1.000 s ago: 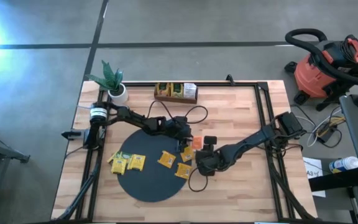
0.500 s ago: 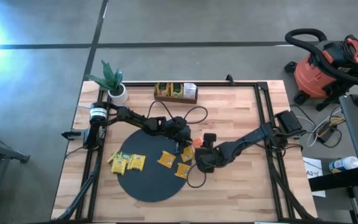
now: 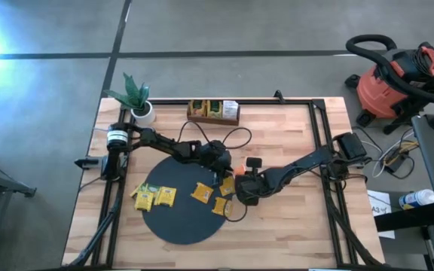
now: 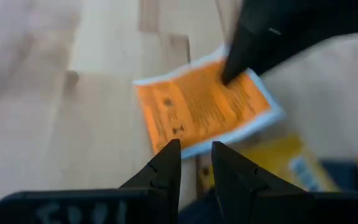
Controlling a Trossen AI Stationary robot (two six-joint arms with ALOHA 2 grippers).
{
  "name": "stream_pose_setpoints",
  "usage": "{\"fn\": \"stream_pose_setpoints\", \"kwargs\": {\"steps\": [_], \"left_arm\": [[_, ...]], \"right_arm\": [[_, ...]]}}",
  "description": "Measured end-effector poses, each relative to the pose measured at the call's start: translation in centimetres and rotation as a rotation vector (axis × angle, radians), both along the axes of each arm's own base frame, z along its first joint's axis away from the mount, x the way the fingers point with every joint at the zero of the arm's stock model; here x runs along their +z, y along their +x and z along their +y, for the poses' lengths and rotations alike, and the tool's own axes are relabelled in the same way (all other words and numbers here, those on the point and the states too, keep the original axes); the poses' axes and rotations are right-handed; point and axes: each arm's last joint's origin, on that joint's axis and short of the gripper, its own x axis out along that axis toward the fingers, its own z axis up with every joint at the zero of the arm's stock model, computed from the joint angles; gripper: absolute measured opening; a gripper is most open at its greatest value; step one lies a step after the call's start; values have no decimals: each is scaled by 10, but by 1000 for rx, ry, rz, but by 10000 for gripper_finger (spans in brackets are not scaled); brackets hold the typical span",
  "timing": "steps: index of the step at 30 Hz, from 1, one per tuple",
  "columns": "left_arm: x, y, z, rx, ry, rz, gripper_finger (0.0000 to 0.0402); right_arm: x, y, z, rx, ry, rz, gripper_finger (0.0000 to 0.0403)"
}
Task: Pick & Place Tea
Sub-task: Put the white tea bag into the right section of the wooden organizer
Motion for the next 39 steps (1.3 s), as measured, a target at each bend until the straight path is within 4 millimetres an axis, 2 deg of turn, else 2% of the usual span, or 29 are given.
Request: {"fn": "stream_pose_setpoints", "kwargs": {"steps": [3, 6, 11, 15, 20, 24, 27, 31, 39], "left_arm": [[20, -2, 2, 46, -37, -34, 85], [45, -10, 3, 111, -4, -59, 85], [92, -38, 6, 271, 109, -78, 85], [126, -69, 5, 351, 165, -118, 85], [152, -107, 1, 399, 113, -222, 85], [153, -134, 1, 507, 88, -255, 85], [143, -150, 1, 604, 70, -255, 85], [125, -168, 0, 695, 27, -240, 85], [99, -184, 0, 805, -52, -227, 85]], "right_arm": [[18, -2, 0, -63, 12, -41, 10], [35, -7, -4, -137, 28, -68, 9], [75, -7, -28, -278, 104, -186, 9], [105, -1, -69, -383, 197, -281, 9], [131, 7, -139, -428, 300, -335, 9], [140, 13, -194, -393, 354, -345, 9], [141, 16, -227, -377, 362, -331, 9], [137, 21, -261, -285, 371, -262, 9], [104, 34, -313, -224, 471, -95, 9]]}}
